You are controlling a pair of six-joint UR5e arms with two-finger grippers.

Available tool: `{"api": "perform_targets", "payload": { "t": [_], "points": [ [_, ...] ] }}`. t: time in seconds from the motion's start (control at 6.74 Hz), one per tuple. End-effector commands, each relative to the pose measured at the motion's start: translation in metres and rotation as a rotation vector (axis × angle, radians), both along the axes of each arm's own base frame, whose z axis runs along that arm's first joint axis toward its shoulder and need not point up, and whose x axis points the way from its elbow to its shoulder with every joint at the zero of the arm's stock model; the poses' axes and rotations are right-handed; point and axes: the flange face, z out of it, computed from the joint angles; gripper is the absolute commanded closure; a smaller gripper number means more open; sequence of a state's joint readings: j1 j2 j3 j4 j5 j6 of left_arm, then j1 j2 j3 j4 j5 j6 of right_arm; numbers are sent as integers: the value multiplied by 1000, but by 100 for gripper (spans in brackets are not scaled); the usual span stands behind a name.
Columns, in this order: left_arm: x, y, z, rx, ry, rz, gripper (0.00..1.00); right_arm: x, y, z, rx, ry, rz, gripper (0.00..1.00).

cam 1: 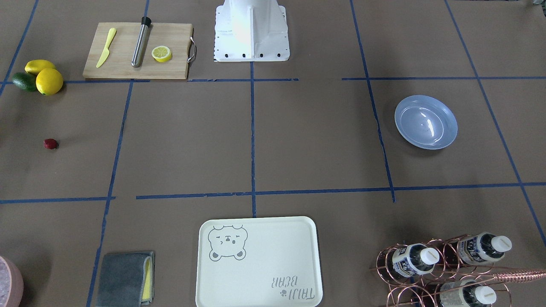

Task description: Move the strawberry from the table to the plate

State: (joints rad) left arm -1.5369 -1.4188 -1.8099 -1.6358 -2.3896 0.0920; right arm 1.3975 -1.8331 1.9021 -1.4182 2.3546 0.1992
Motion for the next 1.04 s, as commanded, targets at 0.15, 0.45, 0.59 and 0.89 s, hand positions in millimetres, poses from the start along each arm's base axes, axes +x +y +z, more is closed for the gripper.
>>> {"api": "perform_targets", "payload": {
  "t": [0.15, 0.45, 0.59, 0.89],
  "points": [
    [-1, 2, -4, 14, -6, 3, 0, 0, 0, -1, 1, -6, -1, 0],
    [0, 2, -4, 12, -4, 2, 0, -1, 0, -1, 0, -11, -2, 0],
    [0, 2, -9, 20, -1, 2, 0, -1, 1, 0, -4, -12, -2, 0],
    [0, 3, -10, 27, 3, 6, 0, -2, 1, -1, -6, -23, -4, 0]
  ]
}}
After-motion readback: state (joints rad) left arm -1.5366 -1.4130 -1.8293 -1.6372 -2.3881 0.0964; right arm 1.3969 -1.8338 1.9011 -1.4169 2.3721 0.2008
